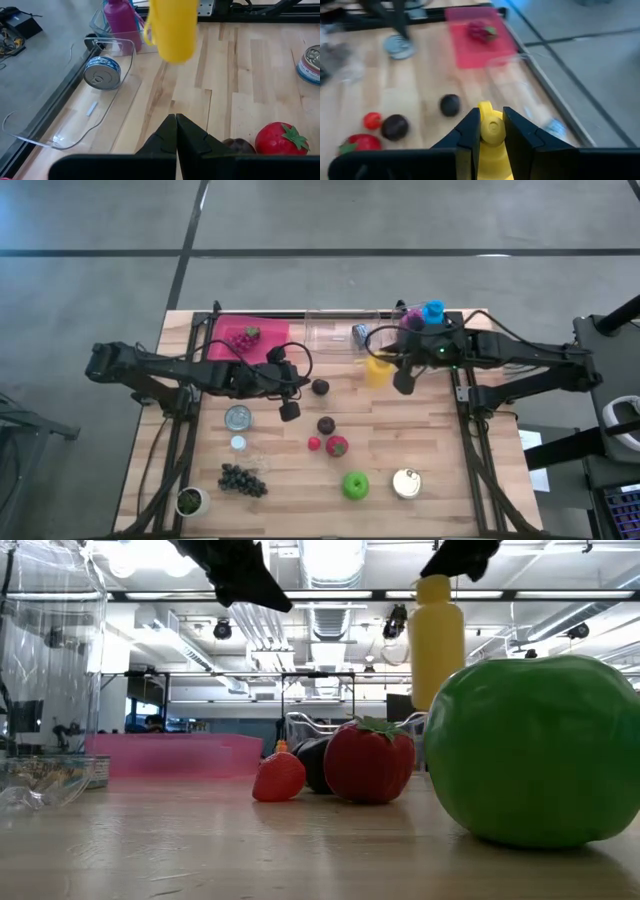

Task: Pick & Place Food Item
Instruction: Put the yellow water bottle into the right transparent bin

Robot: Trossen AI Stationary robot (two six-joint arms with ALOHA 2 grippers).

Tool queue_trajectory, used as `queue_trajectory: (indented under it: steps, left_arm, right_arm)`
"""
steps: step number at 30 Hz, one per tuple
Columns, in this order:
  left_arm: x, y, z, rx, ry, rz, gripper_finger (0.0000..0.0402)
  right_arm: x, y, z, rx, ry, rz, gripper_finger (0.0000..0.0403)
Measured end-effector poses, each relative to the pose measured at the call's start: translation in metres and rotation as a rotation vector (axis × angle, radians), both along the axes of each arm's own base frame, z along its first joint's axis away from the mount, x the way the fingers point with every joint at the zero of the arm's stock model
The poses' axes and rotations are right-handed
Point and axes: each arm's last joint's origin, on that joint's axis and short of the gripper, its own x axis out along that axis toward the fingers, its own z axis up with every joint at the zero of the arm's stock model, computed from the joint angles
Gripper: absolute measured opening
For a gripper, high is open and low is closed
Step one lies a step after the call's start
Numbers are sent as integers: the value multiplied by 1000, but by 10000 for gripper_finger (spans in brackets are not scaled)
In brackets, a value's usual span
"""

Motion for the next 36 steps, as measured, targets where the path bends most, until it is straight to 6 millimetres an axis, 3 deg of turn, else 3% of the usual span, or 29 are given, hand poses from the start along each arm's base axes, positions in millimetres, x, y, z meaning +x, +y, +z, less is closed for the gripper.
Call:
queue_trajectory:
  steps: [19,27,36]
  left_arm:
    - [1,0,1,1,-12,1,1]
    - [1,0,1,0,-12,1,1]
    - [1,0,1,-1,-12,2,1]
  right_arm:
    - [-87,-4,31,-61,-123,-519,60]
    - [-105,-7,28,-104,-100,-718,60]
    - [-106,-9,5,-110,-74,-856,61]
